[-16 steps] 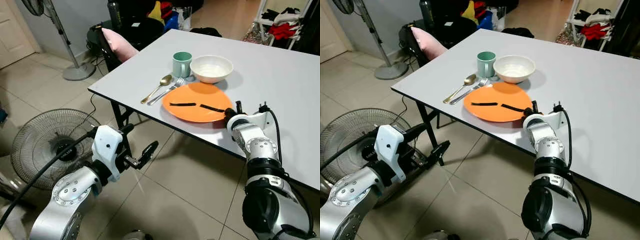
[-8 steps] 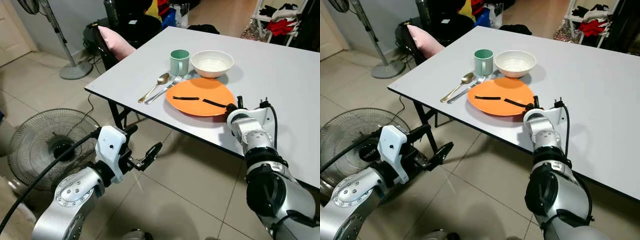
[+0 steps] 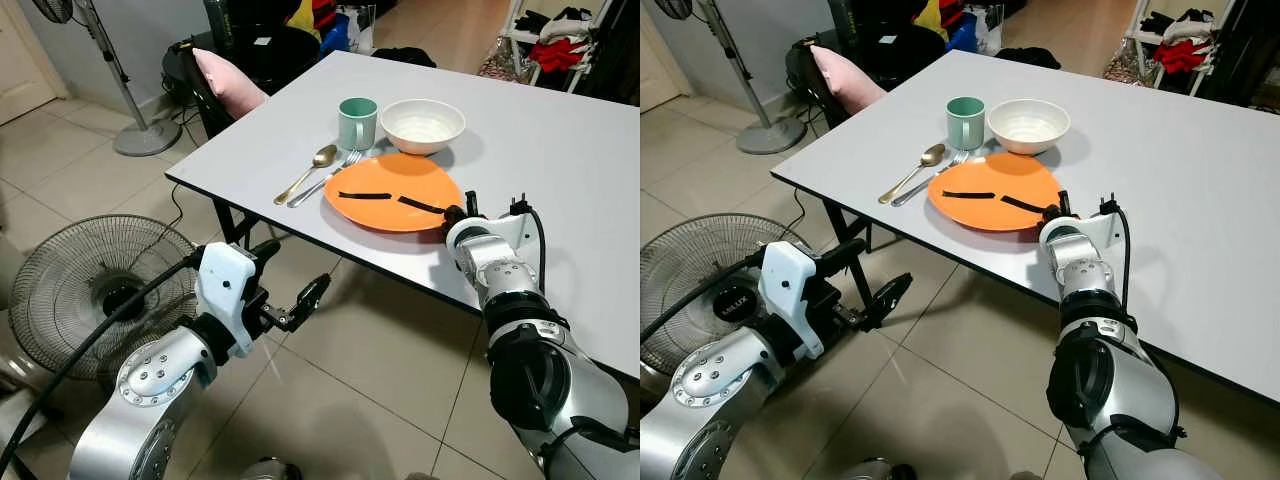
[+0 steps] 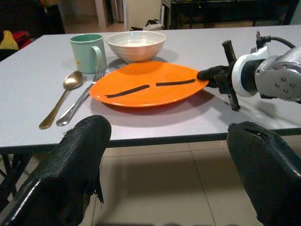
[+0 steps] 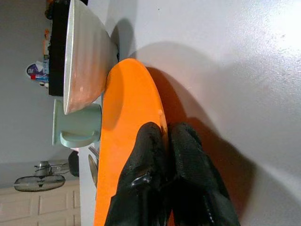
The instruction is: Setting the table
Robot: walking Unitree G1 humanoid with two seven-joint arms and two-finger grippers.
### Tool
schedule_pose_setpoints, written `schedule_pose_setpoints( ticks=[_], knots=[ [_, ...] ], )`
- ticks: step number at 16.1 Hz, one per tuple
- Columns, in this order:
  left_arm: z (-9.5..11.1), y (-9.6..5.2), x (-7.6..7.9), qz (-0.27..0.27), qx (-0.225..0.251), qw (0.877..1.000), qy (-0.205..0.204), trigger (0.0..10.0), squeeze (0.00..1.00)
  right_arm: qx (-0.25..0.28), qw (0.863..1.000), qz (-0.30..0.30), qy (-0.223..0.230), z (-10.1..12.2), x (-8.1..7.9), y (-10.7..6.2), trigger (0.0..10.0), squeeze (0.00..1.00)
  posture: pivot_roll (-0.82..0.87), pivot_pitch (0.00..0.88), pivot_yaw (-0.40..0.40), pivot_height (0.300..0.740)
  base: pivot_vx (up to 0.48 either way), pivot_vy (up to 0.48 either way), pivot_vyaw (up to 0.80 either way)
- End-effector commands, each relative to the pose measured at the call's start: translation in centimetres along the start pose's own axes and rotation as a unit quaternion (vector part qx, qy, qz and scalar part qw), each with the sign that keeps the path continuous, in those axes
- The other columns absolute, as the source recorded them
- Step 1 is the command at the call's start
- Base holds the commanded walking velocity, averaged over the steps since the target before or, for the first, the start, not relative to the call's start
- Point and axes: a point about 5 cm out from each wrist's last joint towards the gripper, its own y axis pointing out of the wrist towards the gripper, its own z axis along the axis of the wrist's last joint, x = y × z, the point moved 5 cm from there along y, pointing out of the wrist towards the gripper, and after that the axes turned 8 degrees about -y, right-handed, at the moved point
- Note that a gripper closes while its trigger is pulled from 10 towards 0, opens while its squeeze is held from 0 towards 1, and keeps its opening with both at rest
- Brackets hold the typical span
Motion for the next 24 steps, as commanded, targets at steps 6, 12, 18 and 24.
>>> schedule_pose_setpoints(
  ticks=[6,12,18,24],
  knots=[
    [0.4,0.5,-0.5,0.009,0.019,1.000,0.005,10.0,0.00,-0.009,0.999,-0.010,0.033,0.2,3.2,-0.6,10.0,1.00,-0.01,0.000,0.096,0.740,0.000,0.000,0.00],
    [0.2,0.5,-0.7,0.013,0.021,1.000,0.005,10.0,0.00,-0.004,1.000,0.010,0.008,2.4,3.7,-2.0,10.0,1.00,-0.03,0.000,0.094,0.740,0.000,0.000,0.00],
    [-0.6,0.2,-0.6,0.016,0.014,1.000,0.003,10.0,0.00,0.012,0.999,-0.006,-0.040,4.3,5.3,-3.5,10.0,0.97,-0.03,0.000,0.099,0.740,0.000,0.000,0.00],
    [0.1,-1.9,-3.4,0.177,0.043,0.983,0.020,10.0,0.00,0.066,0.942,0.154,-0.291,6.4,-0.2,-10.2,10.0,0.00,-0.05,0.000,0.104,0.740,0.000,0.000,0.00]
  ],
)
